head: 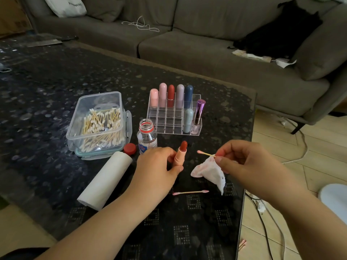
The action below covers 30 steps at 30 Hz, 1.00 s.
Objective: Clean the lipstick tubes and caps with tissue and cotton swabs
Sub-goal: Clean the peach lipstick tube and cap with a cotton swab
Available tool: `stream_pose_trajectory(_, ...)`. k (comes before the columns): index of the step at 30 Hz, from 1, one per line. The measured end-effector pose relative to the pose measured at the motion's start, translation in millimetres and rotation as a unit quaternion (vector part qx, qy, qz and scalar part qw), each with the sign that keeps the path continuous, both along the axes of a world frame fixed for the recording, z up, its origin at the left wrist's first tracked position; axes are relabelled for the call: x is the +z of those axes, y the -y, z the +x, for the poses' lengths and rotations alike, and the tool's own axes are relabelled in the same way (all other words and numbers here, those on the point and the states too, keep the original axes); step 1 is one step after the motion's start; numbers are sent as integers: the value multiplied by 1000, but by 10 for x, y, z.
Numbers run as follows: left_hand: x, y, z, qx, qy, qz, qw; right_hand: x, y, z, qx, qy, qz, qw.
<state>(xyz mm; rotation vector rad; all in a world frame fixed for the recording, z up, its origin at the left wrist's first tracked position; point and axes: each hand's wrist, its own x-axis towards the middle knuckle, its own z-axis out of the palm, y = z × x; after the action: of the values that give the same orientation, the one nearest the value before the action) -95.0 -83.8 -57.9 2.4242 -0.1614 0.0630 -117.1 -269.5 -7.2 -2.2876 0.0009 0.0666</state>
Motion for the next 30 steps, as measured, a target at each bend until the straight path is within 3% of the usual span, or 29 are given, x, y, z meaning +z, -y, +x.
stream_pose_trajectory(30, 23, -48, -66, 12, 55, 89, 994, 88, 17, -129, 47, 55, 37, 997)
